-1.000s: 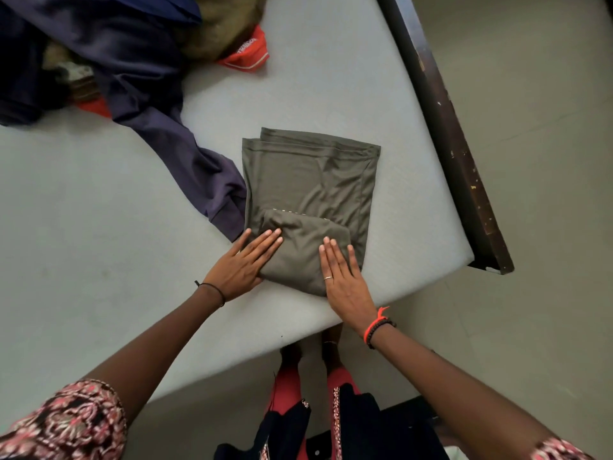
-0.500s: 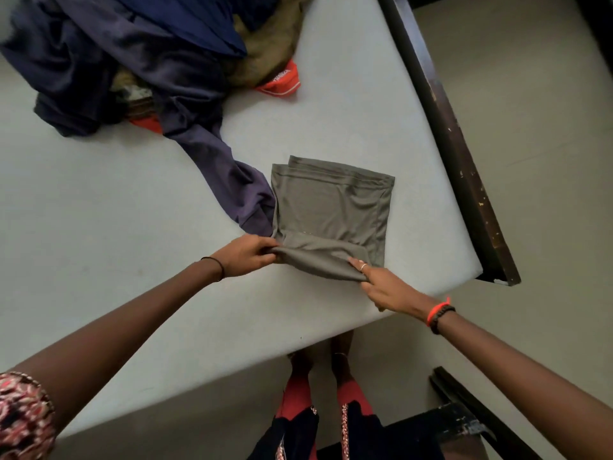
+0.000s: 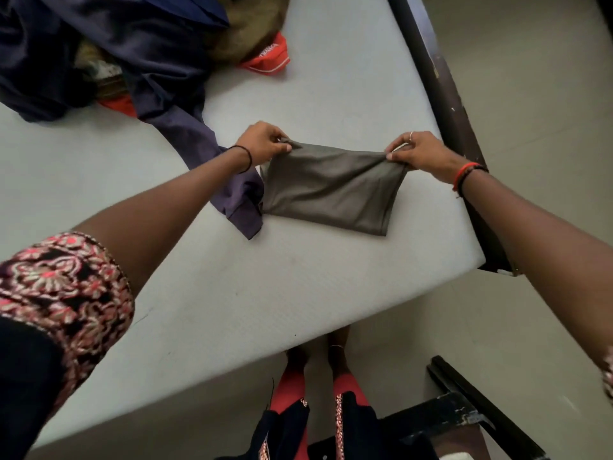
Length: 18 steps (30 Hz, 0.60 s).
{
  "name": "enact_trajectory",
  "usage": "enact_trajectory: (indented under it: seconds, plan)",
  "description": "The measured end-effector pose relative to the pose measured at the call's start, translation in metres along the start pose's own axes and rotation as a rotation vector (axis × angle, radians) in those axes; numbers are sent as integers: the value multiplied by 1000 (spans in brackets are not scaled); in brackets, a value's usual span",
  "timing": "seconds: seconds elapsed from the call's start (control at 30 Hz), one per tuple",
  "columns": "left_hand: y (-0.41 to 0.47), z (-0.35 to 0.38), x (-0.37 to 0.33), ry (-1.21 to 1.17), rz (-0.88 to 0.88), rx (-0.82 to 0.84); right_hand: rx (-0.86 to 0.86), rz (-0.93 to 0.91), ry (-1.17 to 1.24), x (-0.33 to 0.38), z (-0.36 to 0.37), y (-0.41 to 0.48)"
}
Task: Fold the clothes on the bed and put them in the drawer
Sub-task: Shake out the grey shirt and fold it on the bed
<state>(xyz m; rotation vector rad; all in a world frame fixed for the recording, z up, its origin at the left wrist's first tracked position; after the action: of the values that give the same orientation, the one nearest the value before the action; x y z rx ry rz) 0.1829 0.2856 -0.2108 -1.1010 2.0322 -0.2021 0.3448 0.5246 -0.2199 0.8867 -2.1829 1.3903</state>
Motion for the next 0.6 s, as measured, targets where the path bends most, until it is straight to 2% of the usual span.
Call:
enact_trajectory:
  seconds: [0.07,0.13,0.2,0.27,0.3,0.37,0.47,0.53,0.6]
  plan:
    - [9,2,3,43,-48,-22,-47,3,-64,-5,-4,14]
    - [5,2,12,-43,-91,-127,-132,0,-167,-9,-8,21]
    - [-20,-2,21,-254,-127,-384,-189,-15,-184,-9,-6,20]
    - [-58,9,40,-541,-257,-654,-157,-16,-116,-9,3,19]
    - [-77,28,47,-680,-359,-723,-126,-16,-107,-9,9,18]
    - [-103,97,58,-964,-577,-642,-85,-31,-166,-5,13,21]
    - [-135,183,38,-1235,-820,-365,-13,-14,-277,-6,16,28]
    - [-137,198,25,-1417,-829,-385,39,13,-341,-8,21,30]
    - [-130,193,23,-1589,-813,-546,62,23,-376,-11,26,33]
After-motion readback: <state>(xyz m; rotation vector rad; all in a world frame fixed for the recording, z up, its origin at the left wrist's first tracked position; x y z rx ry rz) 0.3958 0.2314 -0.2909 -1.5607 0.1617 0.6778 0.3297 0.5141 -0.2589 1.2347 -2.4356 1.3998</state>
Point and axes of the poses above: each hand's wrist, its own y-axis towards the middle knuckle, its own z-axis out of the palm, x = y × z, the point moved 10 cm from there along y, towards the middle knuckle, and after that the axes turned 2 degrees about z, right-handed, at the moved point
